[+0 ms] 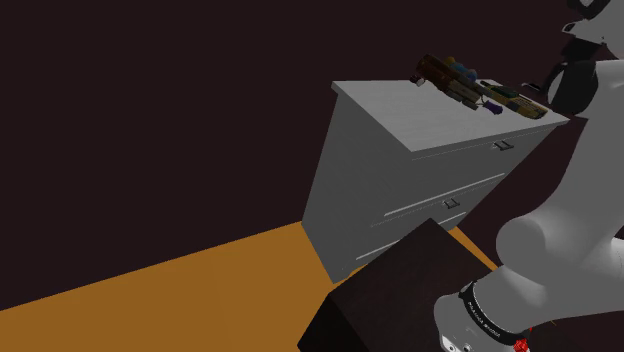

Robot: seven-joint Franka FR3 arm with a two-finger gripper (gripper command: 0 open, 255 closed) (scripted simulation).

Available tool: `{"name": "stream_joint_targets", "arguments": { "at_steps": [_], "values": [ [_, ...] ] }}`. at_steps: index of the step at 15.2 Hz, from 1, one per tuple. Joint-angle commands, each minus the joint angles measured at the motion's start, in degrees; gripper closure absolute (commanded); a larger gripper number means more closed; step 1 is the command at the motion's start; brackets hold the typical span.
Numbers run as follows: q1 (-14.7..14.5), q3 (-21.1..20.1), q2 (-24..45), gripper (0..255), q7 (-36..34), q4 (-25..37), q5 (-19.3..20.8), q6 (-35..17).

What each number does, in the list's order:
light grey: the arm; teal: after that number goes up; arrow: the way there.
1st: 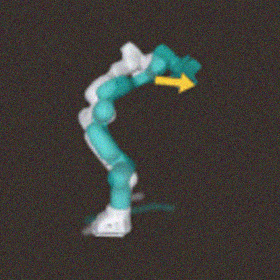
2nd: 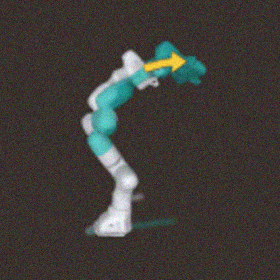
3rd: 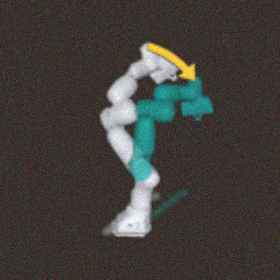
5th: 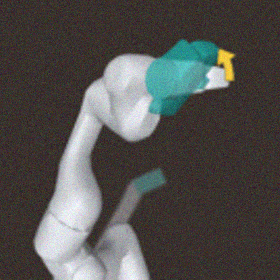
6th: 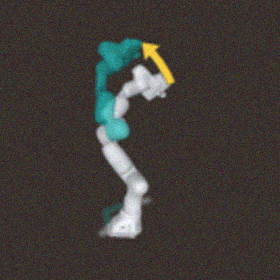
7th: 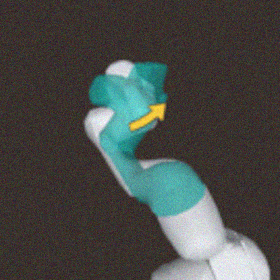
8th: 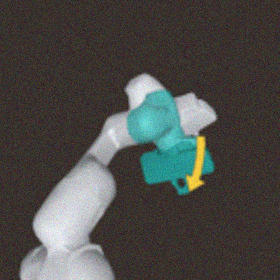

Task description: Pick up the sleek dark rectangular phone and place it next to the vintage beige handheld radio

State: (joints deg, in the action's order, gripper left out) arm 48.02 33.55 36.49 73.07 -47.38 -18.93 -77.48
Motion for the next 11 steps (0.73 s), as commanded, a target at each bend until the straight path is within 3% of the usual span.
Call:
{"name": "stream_joint_targets", "arguments": {
  "at_steps": [1, 11],
  "values": [
    [-1.53, 0.41, -1.5, 255, 0.4, -4.6, 0.68, -2.93],
    [-5.68, 1.08, -4.96, 255, 1.12, -18.7, 2.24, -13.15]
  ]
}}
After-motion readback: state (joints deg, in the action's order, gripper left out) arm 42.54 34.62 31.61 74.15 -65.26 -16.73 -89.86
